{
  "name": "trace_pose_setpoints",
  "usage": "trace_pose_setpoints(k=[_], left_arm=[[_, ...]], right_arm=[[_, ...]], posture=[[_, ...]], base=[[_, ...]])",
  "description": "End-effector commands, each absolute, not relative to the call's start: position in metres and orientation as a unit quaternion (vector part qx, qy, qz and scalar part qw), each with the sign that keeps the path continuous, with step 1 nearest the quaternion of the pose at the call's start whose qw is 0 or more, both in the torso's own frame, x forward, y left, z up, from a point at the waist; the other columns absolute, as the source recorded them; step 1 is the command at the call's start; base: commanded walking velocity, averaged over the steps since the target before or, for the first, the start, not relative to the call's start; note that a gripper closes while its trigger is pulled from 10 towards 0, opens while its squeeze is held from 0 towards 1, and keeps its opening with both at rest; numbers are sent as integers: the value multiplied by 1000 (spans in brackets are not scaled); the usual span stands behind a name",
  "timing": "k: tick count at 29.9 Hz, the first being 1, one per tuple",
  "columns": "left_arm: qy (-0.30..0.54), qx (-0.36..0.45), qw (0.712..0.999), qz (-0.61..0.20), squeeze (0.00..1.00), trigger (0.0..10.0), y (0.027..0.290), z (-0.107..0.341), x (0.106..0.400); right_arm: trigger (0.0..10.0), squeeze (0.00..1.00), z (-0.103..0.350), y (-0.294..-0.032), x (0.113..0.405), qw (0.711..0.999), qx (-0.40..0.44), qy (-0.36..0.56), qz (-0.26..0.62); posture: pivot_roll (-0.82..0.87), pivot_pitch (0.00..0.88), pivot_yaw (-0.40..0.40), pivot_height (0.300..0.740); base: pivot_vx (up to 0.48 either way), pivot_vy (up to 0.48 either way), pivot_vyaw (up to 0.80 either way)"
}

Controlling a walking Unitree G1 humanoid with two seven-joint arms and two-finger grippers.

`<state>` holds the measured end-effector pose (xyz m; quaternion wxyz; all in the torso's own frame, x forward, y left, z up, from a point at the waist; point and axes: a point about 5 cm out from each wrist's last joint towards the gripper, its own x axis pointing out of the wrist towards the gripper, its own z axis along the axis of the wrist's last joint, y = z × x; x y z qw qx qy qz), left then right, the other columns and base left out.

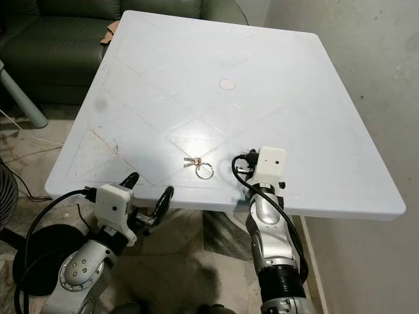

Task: Hang keys on a hook

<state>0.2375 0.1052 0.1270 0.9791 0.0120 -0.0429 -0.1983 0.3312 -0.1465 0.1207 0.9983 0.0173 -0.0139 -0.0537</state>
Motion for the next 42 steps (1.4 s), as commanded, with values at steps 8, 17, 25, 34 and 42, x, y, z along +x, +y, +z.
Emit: trace_pose_setpoints(k=[8, 17, 25, 34, 42], left_arm=[[-45, 14, 978, -201, 0, 10000, 103, 129, 235], [-45, 16, 979, -199, 0, 10000, 104, 130, 234], [-45, 16, 979, -198, 0, 10000, 104, 130, 234], [-45, 16, 979, -196, 0, 10000, 104, 130, 234], [-44, 16, 980, -196, 0, 10000, 104, 129, 232]], right_arm=[[10000, 0, 118, -143, 326, 999, 14, -10, -38], [10000, 1000, 123, -137, 326, 999, 43, -19, -28], [10000, 0, 122, -133, 326, 1000, 20, -15, -17], [10000, 0, 118, -126, 326, 1000, -14, -5, -6], [10000, 0, 118, -124, 328, 1000, -15, 1, -23]], posture=[[145, 207, -102, 740], [150, 206, -103, 740], [152, 208, -105, 740], [155, 209, -107, 740], [157, 213, -107, 740]], base=[[0, 0, 0], [0, 0, 0], [0, 0, 0], [0, 0, 0], [0, 0, 0]])
